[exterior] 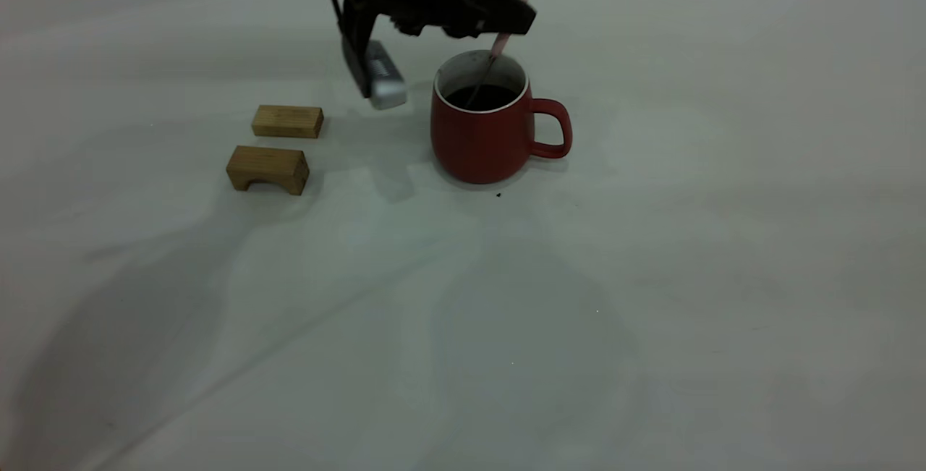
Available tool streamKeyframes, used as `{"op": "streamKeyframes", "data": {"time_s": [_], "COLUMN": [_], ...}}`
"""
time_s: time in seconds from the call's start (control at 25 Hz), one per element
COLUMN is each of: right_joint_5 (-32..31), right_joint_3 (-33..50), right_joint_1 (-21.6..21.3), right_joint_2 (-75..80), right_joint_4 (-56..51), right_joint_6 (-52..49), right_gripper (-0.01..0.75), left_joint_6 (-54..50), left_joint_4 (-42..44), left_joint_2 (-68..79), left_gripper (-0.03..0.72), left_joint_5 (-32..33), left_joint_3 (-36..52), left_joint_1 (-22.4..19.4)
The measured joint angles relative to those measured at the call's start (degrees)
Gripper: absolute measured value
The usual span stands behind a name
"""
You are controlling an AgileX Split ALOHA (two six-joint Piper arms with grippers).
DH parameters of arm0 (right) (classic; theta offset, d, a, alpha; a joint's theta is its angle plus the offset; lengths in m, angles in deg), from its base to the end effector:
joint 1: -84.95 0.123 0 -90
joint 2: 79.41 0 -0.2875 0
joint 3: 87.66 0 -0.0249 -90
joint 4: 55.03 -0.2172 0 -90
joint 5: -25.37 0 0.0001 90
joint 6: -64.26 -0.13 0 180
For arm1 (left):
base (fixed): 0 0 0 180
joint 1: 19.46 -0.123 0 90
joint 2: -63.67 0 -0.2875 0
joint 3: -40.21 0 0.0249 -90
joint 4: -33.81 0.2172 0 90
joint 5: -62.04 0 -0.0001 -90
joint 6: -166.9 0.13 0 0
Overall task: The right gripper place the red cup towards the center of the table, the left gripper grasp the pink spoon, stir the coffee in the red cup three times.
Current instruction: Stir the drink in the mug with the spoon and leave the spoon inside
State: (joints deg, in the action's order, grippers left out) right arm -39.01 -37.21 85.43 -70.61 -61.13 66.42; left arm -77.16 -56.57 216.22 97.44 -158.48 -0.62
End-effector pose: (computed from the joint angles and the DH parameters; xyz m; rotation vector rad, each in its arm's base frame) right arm -0.0024 0.0124 0.2279 -0.0555 2.1539 0.1132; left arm 0.4543 -0.2347 0.0500 2.0771 -1.1967 1.0604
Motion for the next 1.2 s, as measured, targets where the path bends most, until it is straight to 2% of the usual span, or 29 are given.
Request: {"op": "streamKeyframes", "data": {"time_s": [0.12,0.32,0.48,0.64,0.8,1.0,1.2], "right_joint_5": [0.00,0.00,0.00,0.00,0.00,0.00,0.00], "right_joint_3": [0.00,0.00,0.00,0.00,0.00,0.00,0.00], "right_joint_1": [0.00,0.00,0.00,0.00,0.00,0.00,0.00], "right_joint_2": [0.00,0.00,0.00,0.00,0.00,0.00,0.00], "right_joint_4": [0.00,0.00,0.00,0.00,0.00,0.00,0.00], "right_joint_6": [0.00,0.00,0.00,0.00,-0.06,-0.06,0.00], "right_gripper": [0.479,0.479,0.479,0.479,0.479,0.479,0.479], "left_joint_6": [2.07,2.19,-2.01,-8.75,-7.43,1.95,3.67], "left_joint_4": [-2.33,-1.29,4.85,9.79,9.13,3.25,2.41], "left_joint_2": [0.21,0.26,0.26,0.26,0.26,0.26,0.26], "left_gripper": [0.170,0.170,0.170,0.170,0.170,0.170,0.170], "left_joint_5": [0.77,5.27,8.73,10.95,7.96,1.70,3.54], "left_joint_3": [-0.20,-0.20,-0.26,-0.36,-0.50,-0.56,-0.56], "left_joint_1": [0.74,1.13,0.25,-2.56,-3.61,-1.49,0.10]}}
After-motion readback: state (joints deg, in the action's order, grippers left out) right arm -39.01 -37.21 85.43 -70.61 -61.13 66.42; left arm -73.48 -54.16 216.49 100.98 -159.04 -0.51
